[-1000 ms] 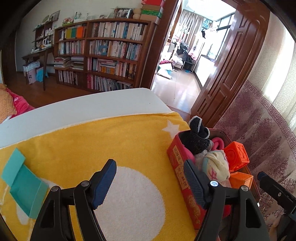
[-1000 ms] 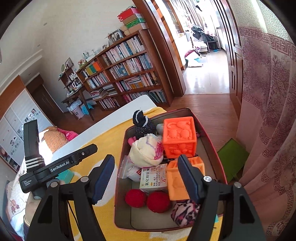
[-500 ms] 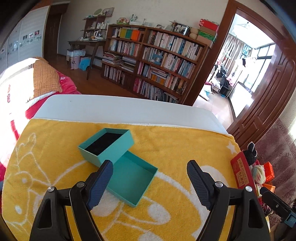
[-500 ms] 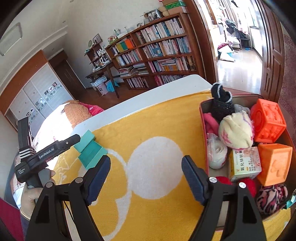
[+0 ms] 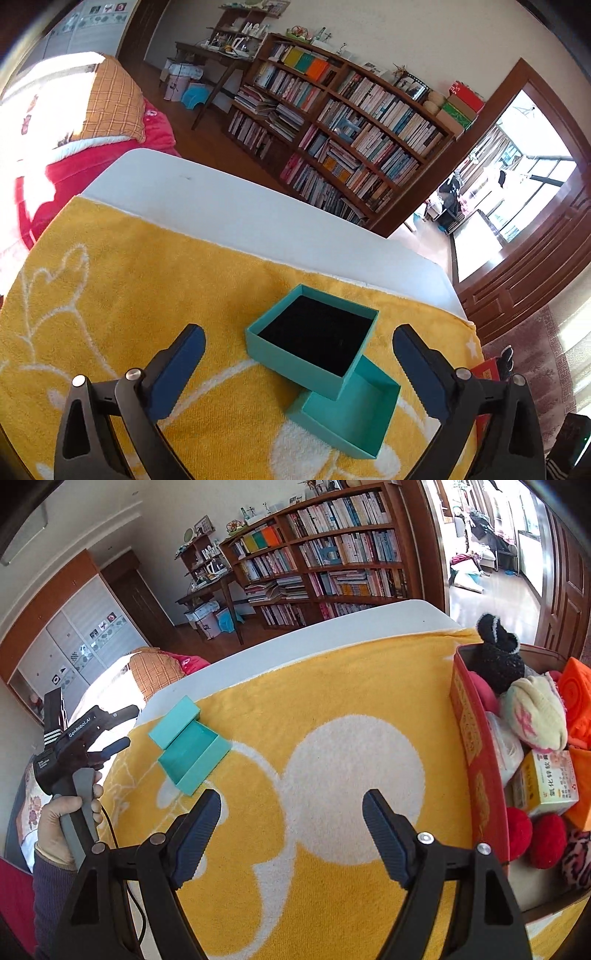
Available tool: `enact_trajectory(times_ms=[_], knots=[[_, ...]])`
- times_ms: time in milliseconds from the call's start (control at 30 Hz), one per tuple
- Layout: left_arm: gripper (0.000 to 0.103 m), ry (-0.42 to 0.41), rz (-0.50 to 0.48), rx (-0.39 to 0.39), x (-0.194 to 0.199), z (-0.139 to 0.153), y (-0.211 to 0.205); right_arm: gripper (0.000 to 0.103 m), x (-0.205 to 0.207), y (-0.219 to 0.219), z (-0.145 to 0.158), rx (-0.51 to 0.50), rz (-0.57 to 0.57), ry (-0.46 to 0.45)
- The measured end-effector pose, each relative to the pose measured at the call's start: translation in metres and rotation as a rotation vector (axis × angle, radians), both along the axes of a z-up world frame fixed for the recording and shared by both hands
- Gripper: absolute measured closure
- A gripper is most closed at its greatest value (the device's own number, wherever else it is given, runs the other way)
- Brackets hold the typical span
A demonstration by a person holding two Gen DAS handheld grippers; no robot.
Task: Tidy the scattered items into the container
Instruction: 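Move the left tool to the teal box and grip its rim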
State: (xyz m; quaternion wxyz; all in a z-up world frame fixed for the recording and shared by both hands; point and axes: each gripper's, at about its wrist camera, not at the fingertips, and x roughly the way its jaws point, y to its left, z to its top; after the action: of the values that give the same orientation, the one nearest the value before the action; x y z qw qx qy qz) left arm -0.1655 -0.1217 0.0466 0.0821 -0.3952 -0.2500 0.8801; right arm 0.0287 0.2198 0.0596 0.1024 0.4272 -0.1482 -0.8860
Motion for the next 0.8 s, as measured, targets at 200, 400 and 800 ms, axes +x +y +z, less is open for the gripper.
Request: enact_trajectory(times_ms=[200,400,800], knots=[[0.001,0.003,-0.101,0.036,-0.025,-0.013,-0.009,0.021,-0.008,-0.007,-0.005,0.003,-0.003,-0.016],[0.001,-0.007,-0.227,0.064,-0.046,-0.031,-0.001,0.021,-0.012,-0.019,-0.009,0.015,0.024,-0.016],[0.001,0.064,-0.327,0.103,-0.055,-0.031,0.015,0.021,-0.018,-0.033,-0.018,0.027,0.046,-0.033]])
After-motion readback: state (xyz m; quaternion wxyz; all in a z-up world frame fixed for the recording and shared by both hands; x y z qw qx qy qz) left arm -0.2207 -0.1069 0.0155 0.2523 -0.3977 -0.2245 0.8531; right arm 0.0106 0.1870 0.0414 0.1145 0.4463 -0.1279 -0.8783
